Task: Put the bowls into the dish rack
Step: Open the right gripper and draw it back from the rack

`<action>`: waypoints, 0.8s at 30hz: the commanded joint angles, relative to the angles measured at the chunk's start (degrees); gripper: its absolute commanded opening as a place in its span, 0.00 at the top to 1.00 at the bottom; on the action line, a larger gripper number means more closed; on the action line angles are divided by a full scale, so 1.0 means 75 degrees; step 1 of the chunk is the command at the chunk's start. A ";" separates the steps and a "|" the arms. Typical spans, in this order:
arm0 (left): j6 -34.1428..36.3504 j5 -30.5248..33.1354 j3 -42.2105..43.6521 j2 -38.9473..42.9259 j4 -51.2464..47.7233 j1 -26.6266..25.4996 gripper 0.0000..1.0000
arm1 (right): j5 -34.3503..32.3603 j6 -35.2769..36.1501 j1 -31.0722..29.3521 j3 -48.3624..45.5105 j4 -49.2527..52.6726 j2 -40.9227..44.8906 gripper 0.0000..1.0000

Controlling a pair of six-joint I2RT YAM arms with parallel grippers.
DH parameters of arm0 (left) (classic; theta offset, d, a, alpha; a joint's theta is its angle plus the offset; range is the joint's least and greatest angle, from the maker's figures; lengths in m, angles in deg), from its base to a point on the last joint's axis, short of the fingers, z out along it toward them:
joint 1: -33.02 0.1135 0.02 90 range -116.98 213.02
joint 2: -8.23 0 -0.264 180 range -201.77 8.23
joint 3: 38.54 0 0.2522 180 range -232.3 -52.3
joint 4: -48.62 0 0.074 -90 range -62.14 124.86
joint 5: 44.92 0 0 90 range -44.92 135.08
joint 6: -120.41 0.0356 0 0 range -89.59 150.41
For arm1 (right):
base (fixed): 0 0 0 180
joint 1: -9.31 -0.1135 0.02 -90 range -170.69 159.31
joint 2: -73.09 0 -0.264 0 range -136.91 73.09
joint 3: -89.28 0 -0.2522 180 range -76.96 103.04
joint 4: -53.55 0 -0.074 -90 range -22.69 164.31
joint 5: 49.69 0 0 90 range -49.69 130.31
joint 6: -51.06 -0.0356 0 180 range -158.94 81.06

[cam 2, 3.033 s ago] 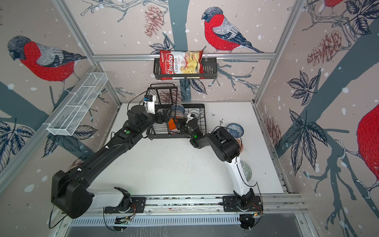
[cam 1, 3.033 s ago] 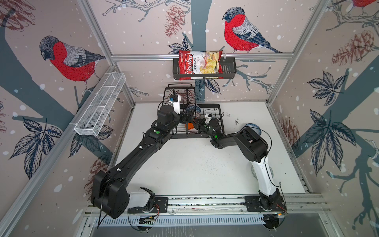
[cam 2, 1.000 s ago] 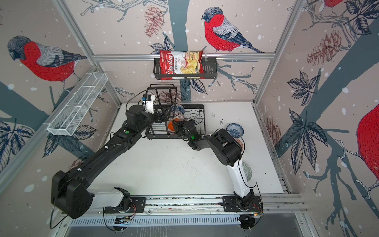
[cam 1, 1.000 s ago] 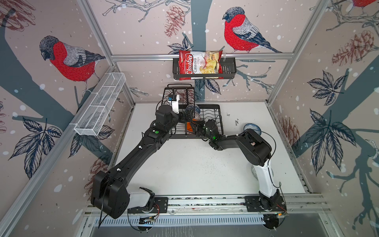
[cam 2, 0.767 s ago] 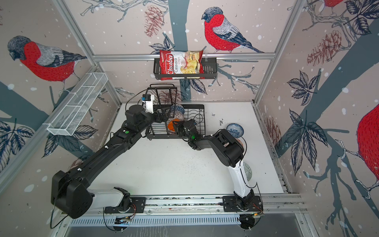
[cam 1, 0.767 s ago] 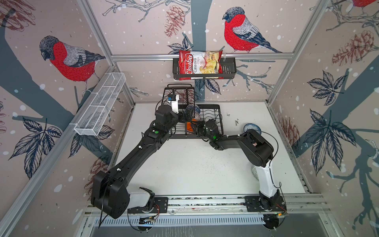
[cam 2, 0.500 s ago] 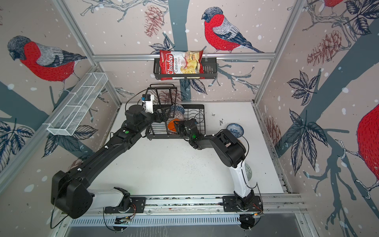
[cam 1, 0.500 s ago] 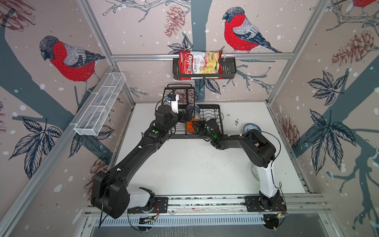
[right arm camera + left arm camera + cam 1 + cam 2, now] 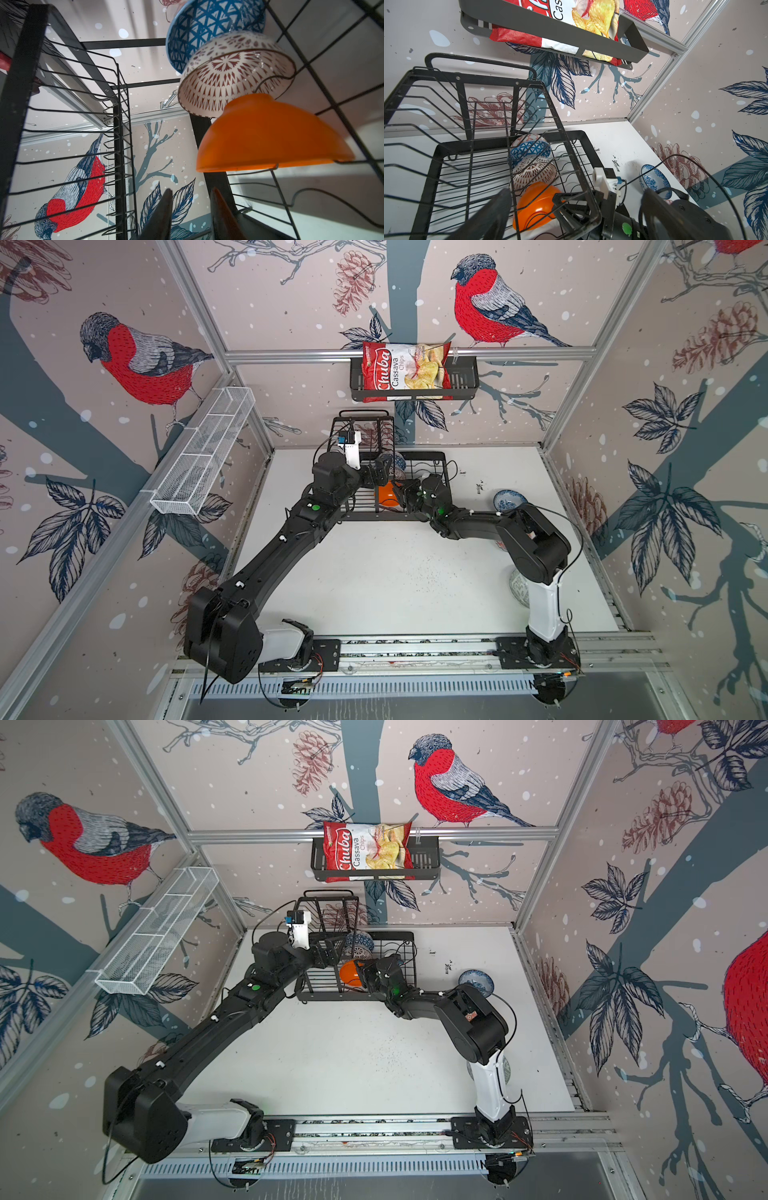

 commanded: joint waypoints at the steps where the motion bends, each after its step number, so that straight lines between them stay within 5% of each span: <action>1: -0.0007 -0.0284 -0.0048 -0.0031 0.0122 0.0069 0.02 | -0.0136 0.0328 0.0019 -0.0114 0.0234 0.0282 0.67; 16: 0.0082 -0.0306 0.0042 0.0325 0.0264 0.0137 0.02 | -0.0643 0.2007 0.0507 -0.1005 0.2404 0.2409 0.54; 24: -0.0102 -0.0643 0.0113 0.0549 0.0457 0.0105 0.02 | -0.1304 0.3297 0.1084 -0.1487 0.4065 0.3994 0.31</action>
